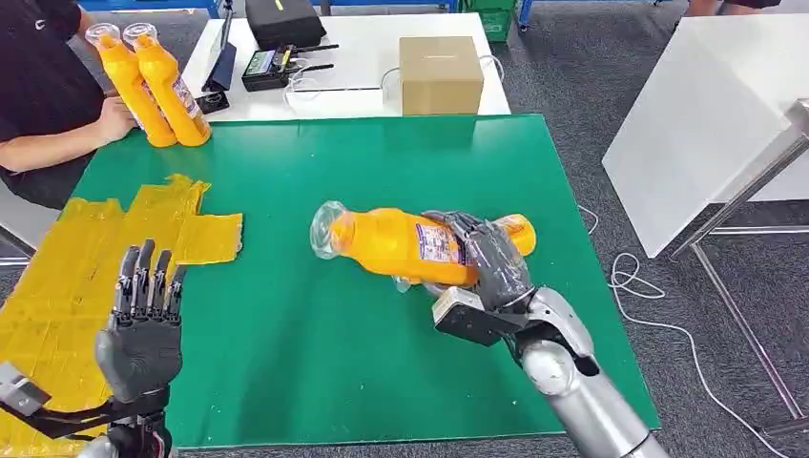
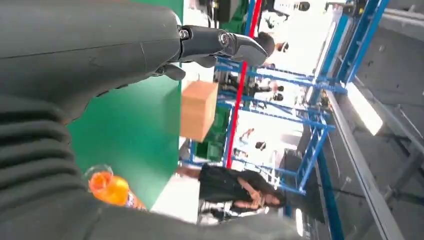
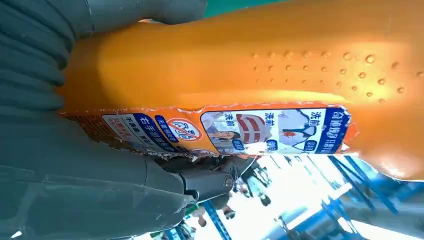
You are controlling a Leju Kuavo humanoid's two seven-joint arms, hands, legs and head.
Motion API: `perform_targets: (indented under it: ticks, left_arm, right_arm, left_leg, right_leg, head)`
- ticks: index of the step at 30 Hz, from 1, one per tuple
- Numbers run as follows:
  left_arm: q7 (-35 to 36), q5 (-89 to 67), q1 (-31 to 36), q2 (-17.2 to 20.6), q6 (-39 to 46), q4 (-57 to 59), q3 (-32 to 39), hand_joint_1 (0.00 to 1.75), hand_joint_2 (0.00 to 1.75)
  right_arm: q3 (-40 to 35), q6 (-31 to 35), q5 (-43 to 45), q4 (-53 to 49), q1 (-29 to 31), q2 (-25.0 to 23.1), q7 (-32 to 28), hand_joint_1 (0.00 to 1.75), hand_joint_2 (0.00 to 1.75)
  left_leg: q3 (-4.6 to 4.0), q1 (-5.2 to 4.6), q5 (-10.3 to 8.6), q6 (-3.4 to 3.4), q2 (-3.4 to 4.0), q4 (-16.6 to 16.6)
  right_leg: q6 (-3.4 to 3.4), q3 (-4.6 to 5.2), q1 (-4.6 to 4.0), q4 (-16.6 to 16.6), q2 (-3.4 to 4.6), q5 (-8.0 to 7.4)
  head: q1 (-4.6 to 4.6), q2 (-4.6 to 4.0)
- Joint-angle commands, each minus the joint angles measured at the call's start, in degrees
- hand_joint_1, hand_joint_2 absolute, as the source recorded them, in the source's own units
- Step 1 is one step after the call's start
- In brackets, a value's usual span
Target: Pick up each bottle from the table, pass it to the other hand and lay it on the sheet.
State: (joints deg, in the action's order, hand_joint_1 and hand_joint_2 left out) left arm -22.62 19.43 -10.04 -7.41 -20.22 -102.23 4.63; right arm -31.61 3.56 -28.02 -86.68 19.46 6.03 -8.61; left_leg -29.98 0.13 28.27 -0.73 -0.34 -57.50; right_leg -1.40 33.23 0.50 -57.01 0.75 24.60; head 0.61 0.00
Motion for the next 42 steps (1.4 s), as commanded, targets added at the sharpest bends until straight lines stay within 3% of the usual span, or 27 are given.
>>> perform_targets:
  ticks: [1, 12, 34, 42]
  left_arm:
    - [0.67, -0.14, 3.70, 1.15, 0.01, 2.45, -7.50, 0.00, 1.75]
    - [1.86, -0.53, 9.87, 1.07, 1.29, 6.36, -12.64, 0.00, 1.75]
    - [1.97, 0.58, 10.97, 0.79, 1.89, 7.72, -11.81, 0.00, 1.75]
    - [1.16, 0.90, 9.29, 0.62, 2.71, 6.40, -8.76, 0.00, 1.75]
  right_arm:
    - [-1.54, 0.21, 1.20, 9.38, 9.11, -8.70, 1.69, 1.75, 1.75]
    - [-8.50, 0.78, 1.92, 25.71, 14.51, -19.66, 2.14, 1.75, 1.75]
    - [-14.89, 0.17, 1.72, 28.97, 14.97, -23.85, 2.58, 1.75, 1.75]
    - [-26.66, -1.81, 1.20, 28.61, 11.14, -25.62, 2.39, 1.75, 1.75]
  left_leg:
    - [-0.01, 0.06, -0.02, 0.06, 0.10, -0.01]
    - [0.08, 0.03, -0.02, 0.06, 0.05, 0.05]
    - [-0.03, 0.05, -0.03, 0.05, -0.08, 0.03]
    - [0.12, 0.10, 0.01, 0.07, 0.10, 0.15]
  right_leg:
    - [0.05, 0.02, -0.06, 0.03, 0.03, -0.07]
    - [0.04, -0.05, -0.05, 0.04, 0.02, -0.04]
    - [0.03, 0.01, -0.08, 0.04, -0.09, -0.03]
    - [0.05, -0.08, -0.13, 0.14, 0.05, -0.02]
  head:
    - [0.00, 0.00]
    - [0.00, 0.00]
    - [0.02, 0.00]
    - [0.00, 0.00]
